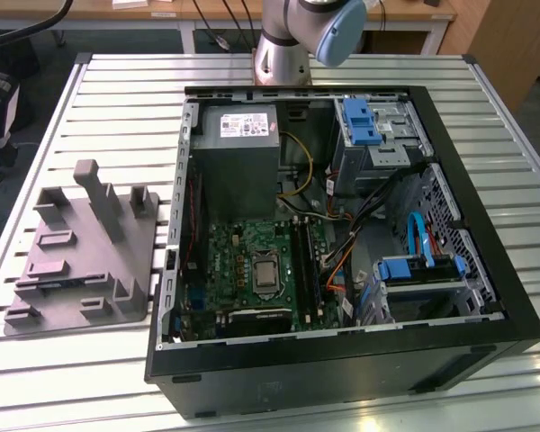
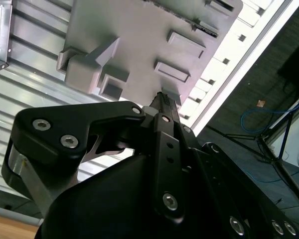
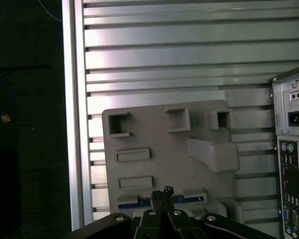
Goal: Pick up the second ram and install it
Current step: 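Reach for the second ram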
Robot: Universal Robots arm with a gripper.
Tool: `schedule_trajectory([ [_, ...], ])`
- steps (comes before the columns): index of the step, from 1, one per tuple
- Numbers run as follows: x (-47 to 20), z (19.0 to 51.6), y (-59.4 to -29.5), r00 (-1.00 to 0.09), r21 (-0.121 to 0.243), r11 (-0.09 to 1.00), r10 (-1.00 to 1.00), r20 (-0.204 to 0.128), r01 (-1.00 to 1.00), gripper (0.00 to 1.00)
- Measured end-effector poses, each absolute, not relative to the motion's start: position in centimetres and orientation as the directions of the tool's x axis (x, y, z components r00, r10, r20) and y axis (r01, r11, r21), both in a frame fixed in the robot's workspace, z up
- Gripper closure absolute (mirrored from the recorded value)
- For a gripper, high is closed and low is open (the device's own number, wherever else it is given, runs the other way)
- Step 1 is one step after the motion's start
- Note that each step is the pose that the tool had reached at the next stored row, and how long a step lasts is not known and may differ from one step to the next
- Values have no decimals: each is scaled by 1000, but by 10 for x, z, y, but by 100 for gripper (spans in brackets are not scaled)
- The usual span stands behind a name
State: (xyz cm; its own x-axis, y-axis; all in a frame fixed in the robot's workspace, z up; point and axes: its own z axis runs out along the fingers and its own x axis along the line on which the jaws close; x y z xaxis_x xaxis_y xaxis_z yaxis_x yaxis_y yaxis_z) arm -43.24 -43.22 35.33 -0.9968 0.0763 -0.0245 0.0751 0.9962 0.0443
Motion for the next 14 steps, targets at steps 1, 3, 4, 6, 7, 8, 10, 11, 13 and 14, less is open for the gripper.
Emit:
schedule_trajectory([
  [1, -432, 353, -433, -997, 44, 996, 76, -25, 75, 90],
  [3, -433, 352, -433, -997, 44, 996, 76, -24, 75, 90],
  [4, -433, 352, -433, -997, 44, 996, 76, -24, 75, 90],
  [6, -433, 352, -434, -997, 44, 996, 76, -24, 75, 90],
  [7, -433, 351, -434, -997, 44, 996, 76, -24, 75, 90],
  [8, -433, 351, -434, -997, 44, 996, 76, -24, 75, 90],
  [10, -433, 350, -435, -997, 44, 996, 76, -24, 75, 90],
  [11, -433, 350, -435, -997, 44, 996, 76, -24, 75, 90],
  [13, -433, 349, -435, -997, 44, 996, 76, -24, 75, 90],
  [14, -433, 349, -435, -997, 44, 996, 76, -24, 75, 90],
])
